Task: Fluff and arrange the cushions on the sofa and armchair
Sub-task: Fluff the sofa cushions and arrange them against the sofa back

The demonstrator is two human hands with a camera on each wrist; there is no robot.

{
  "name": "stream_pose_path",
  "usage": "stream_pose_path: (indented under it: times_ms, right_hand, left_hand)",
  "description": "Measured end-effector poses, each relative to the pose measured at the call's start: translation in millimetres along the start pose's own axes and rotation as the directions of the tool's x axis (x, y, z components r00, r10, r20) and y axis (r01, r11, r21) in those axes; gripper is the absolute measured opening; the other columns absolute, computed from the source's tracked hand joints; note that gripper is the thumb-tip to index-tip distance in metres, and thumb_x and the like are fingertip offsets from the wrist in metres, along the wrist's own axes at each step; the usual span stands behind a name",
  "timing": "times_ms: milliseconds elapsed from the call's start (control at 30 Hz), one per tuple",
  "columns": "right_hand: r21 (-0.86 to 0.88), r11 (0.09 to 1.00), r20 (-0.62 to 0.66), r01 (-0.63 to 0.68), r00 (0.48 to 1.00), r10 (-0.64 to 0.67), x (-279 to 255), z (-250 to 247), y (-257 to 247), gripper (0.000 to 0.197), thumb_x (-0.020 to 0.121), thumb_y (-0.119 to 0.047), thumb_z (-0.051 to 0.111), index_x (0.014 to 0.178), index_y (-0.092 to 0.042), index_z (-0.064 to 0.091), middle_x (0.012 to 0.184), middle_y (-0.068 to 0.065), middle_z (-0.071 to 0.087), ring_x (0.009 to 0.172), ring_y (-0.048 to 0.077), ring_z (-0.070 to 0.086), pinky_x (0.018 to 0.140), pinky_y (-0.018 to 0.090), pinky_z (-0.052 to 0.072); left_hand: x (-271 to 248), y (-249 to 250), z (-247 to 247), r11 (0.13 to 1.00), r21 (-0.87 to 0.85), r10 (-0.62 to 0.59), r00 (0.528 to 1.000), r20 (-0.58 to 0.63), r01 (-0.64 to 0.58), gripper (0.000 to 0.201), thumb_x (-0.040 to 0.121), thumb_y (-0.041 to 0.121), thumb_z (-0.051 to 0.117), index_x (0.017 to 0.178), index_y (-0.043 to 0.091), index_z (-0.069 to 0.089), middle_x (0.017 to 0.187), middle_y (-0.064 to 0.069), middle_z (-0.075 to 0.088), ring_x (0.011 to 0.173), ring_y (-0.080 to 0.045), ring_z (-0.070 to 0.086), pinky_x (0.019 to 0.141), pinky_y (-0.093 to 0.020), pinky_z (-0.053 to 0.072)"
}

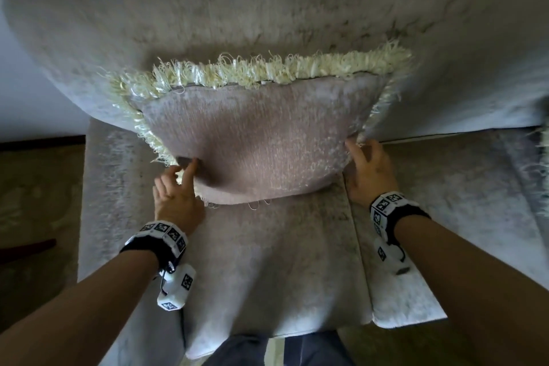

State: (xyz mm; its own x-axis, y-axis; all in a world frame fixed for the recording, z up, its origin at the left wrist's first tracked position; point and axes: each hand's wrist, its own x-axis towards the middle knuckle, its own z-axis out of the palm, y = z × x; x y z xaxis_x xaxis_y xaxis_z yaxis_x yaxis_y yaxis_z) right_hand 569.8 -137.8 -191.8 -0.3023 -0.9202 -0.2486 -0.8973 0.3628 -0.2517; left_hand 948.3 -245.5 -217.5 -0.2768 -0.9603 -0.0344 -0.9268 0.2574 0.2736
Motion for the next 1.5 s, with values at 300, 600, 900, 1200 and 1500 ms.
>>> stream_pose_path:
  times_ms: [300, 600, 900, 1200, 1500]
  right_hand:
    - [-0.103, 0.993, 0.029, -0.055, 0.998, 0.058, -89.3, -141.3, -35.0, 0.047, 0.087, -0.02, 0.054, 0.134, -0.015, 0.049, 0.129, 0.011, 0.051, 0.118, 0.033, 0.046, 0.094, 0.043, 0.045]
    - [-0.164, 0.97, -0.059, -0.179, 0.983, 0.172, -220.8, -238.1, 31.8, 0.043, 0.091, -0.023, 0.049, 0.134, -0.017, 0.047, 0.132, 0.008, 0.051, 0.119, 0.029, 0.048, 0.088, 0.039, 0.046]
    - [-0.022, 0.916, -0.218, -0.401, 0.896, 0.387, -398.3, -295.3, 163.2, 0.041, 0.093, -0.028, 0.049, 0.134, -0.023, 0.046, 0.131, 0.002, 0.052, 0.116, 0.026, 0.052, 0.088, 0.039, 0.049]
    - [0.06, 0.84, -0.256, -0.539, 0.805, 0.535, -531.4, -308.1, 284.8, 0.041, 0.093, -0.029, 0.051, 0.134, -0.03, 0.046, 0.135, -0.004, 0.051, 0.118, 0.022, 0.054, 0.094, 0.04, 0.048]
    - [0.207, 0.755, -0.227, -0.622, 0.72, 0.656, -548.3, -304.6, 416.1, 0.04, 0.093, -0.032, 0.053, 0.132, -0.032, 0.046, 0.13, -0.003, 0.053, 0.104, 0.02, 0.061, 0.086, 0.039, 0.051]
  left_hand:
    - [10.4, 90.8, -113.5, 0.888, -0.112, 0.458, 0.874, 0.163, -0.445, 0.053, 0.07, 0.014, 0.075, 0.119, 0.012, 0.055, 0.11, -0.015, 0.05, 0.101, -0.035, 0.05, 0.083, -0.045, 0.05]
    - [-14.9, 241.9, -185.4, 0.679, -0.055, 0.722, 0.654, 0.226, -0.732, 0.046, 0.085, 0.032, 0.061, 0.128, 0.021, 0.053, 0.118, -0.01, 0.05, 0.102, -0.031, 0.047, 0.083, -0.042, 0.047]
    - [-126.3, 426.7, -192.4, 0.571, -0.103, 0.816, 0.55, 0.18, -0.814, 0.046, 0.087, 0.035, 0.061, 0.13, 0.03, 0.048, 0.121, -0.007, 0.046, 0.111, -0.029, 0.046, 0.089, -0.042, 0.046]
    - [-224.5, 575.4, -151.1, 0.492, -0.297, 0.869, 0.437, 0.232, -0.819, 0.054, 0.086, 0.025, 0.062, 0.136, 0.024, 0.043, 0.126, -0.009, 0.048, 0.114, -0.029, 0.052, 0.092, -0.043, 0.048]
    - [-220.7, 708.0, -93.5, 0.442, -0.266, 0.885, 0.368, 0.285, -0.857, 0.054, 0.088, 0.029, 0.059, 0.138, 0.024, 0.041, 0.127, -0.01, 0.046, 0.11, -0.033, 0.053, 0.088, -0.041, 0.049]
